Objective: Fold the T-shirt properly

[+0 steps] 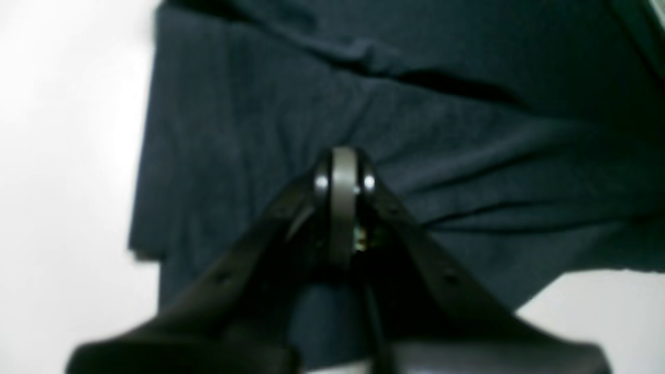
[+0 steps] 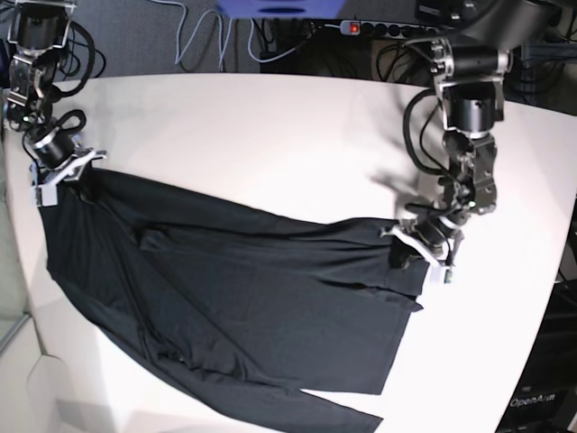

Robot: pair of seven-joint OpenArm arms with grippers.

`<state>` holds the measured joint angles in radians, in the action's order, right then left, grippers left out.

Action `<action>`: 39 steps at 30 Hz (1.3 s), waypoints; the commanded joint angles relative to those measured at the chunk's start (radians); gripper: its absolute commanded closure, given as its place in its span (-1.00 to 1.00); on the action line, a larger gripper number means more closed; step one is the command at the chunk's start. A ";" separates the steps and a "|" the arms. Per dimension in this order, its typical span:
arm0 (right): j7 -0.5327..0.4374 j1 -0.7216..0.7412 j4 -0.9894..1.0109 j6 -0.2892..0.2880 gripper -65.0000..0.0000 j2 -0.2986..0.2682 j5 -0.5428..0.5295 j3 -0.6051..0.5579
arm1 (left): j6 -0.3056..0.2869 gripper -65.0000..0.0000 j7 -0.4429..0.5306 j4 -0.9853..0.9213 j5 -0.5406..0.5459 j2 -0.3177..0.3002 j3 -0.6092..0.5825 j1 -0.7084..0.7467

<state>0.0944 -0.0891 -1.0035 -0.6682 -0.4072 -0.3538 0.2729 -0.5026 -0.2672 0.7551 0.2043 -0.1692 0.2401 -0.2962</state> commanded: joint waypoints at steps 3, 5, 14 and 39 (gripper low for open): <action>0.170 -0.030 0.021 0.006 0.92 0.000 0.106 -0.011 | 0.061 1.00 -0.157 -0.018 -0.107 -0.030 0.000 0.075; 0.170 -0.034 0.021 0.006 0.92 0.000 0.106 -0.011 | 0.060 1.00 -0.157 -0.018 -0.107 -0.034 0.000 0.110; 0.163 -0.073 0.021 0.005 0.92 -0.012 0.106 -0.013 | 0.057 1.00 -0.157 -0.018 -0.107 -0.037 0.003 0.219; -0.052 -0.314 0.019 -0.030 0.92 -0.025 0.104 -0.011 | 0.057 1.00 -0.329 0.490 -0.107 -0.088 0.009 0.631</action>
<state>-0.1902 -0.3588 -1.0130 -0.7444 -0.4343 -0.4141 0.2729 -0.5014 -0.2974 1.2900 0.2829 -0.2523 0.2604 0.2714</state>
